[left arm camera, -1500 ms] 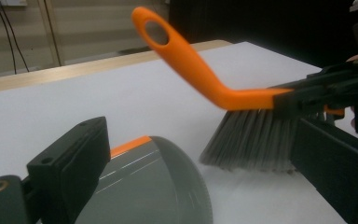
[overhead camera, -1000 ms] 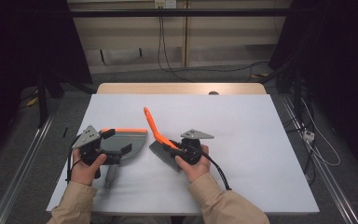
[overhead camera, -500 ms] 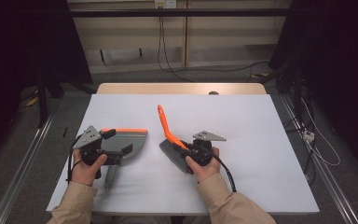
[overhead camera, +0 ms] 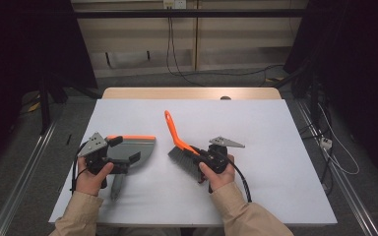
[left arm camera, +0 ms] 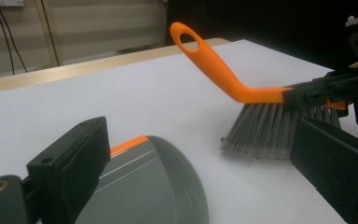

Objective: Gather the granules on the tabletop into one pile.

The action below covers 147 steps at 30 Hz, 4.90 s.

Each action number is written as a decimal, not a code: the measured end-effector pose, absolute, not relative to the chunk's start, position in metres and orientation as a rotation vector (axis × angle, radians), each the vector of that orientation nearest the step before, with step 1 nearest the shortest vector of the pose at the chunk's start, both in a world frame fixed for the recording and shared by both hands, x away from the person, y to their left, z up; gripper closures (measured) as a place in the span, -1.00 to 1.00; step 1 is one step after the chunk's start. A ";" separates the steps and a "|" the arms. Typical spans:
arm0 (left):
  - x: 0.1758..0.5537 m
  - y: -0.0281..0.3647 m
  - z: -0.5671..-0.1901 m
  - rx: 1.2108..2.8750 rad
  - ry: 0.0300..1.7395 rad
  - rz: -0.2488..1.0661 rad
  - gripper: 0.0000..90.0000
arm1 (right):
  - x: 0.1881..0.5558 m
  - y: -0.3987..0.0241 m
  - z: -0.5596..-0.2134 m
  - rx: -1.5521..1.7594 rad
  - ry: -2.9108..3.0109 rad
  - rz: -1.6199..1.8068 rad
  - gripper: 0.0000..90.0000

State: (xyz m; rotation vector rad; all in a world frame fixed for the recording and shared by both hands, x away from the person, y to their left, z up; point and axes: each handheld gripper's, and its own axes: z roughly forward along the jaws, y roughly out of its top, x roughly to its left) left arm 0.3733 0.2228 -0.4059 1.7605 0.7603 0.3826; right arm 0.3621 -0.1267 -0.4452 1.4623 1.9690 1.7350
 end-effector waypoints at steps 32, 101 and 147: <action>0.377 0.224 -0.409 1.769 0.779 0.376 -0.89 | 0.427 -0.159 -0.447 1.165 2.081 1.516 0.57; 0.377 0.231 -0.406 1.737 0.814 0.391 -0.89 | 0.413 -0.145 -0.437 0.398 2.574 1.448 0.56; 0.374 0.229 -0.406 1.739 0.808 0.400 -0.89 | 0.379 -0.150 -0.434 0.379 2.600 1.436 0.56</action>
